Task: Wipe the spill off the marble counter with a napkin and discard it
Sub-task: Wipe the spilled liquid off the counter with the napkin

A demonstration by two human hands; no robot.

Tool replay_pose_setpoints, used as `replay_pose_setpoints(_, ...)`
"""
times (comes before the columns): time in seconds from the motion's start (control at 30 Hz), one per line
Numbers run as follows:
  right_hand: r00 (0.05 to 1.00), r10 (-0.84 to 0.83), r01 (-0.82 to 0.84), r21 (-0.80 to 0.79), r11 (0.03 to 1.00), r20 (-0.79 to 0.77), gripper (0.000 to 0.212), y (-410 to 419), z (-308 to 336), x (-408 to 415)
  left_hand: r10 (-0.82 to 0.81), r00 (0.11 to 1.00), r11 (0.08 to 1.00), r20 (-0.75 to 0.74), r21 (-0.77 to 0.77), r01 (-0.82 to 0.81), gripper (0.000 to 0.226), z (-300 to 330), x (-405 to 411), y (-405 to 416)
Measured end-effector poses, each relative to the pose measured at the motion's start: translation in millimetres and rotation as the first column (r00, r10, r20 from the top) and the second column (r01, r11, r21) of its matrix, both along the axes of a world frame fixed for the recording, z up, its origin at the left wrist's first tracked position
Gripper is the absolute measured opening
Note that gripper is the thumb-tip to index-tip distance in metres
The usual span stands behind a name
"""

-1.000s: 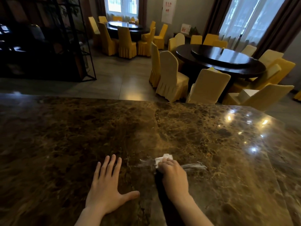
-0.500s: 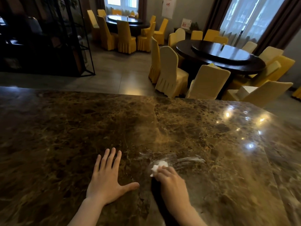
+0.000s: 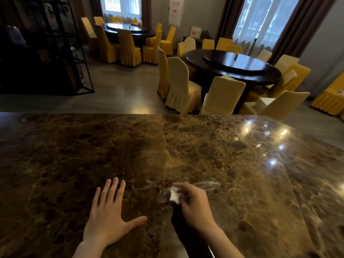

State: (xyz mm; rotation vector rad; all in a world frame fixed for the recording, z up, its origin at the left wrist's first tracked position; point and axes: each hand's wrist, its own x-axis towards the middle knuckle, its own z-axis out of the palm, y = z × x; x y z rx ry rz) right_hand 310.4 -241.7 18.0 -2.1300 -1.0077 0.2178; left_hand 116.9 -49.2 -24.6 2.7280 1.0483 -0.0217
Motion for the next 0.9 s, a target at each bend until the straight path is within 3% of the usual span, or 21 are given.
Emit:
replay_pose_setpoints(0.07,0.971,-0.174,0.193,0.108,0.975,-0.165,0.038,-6,7,19,0.011,1.0,1.0,-0.007,-0.002,-0.011,0.143,1,-4,0)
replay_pose_setpoints(0.17,0.859,-0.463,0.482,0.045,0.875,-0.217,0.027,-26,16,70,0.014,1.0,1.0,-0.021,-0.01,-0.014,0.144,2,-6,-1)
replay_pose_setpoints(0.23,0.798,-0.552,0.557,-0.054,0.829,-0.242,0.024,-38,19,97,0.014,1.0,1.0,-0.023,-0.014,-0.015,0.144,4,-5,-1)
replay_pose_setpoints(0.33,0.787,-0.598,0.568,-0.2,0.798,-0.15,0.025,-46,14,115,0.013,1.0,1.0,-0.013,-0.027,-0.014,0.144,4,-5,-1)
replay_pose_setpoints(0.57,0.886,-0.425,0.459,-0.208,0.864,0.188,0.02,-43,0,106,0.012,1.0,0.999,-0.029,-0.034,-0.013,0.144,7,-5,-1)
replay_pose_setpoints(0.77,0.94,-0.239,0.299,-0.25,0.921,0.244,0.024,-33,1,84,0.003,1.0,0.999,-0.028,-0.035,-0.004,0.144,9,-4,-1)
replay_pose_setpoints(0.9,0.968,0.05,0.01,-0.237,0.971,0.247,0.015,-25,2,48,0.003,0.999,1.0,-0.045,-0.031,-0.005,0.145,10,-3,-2)
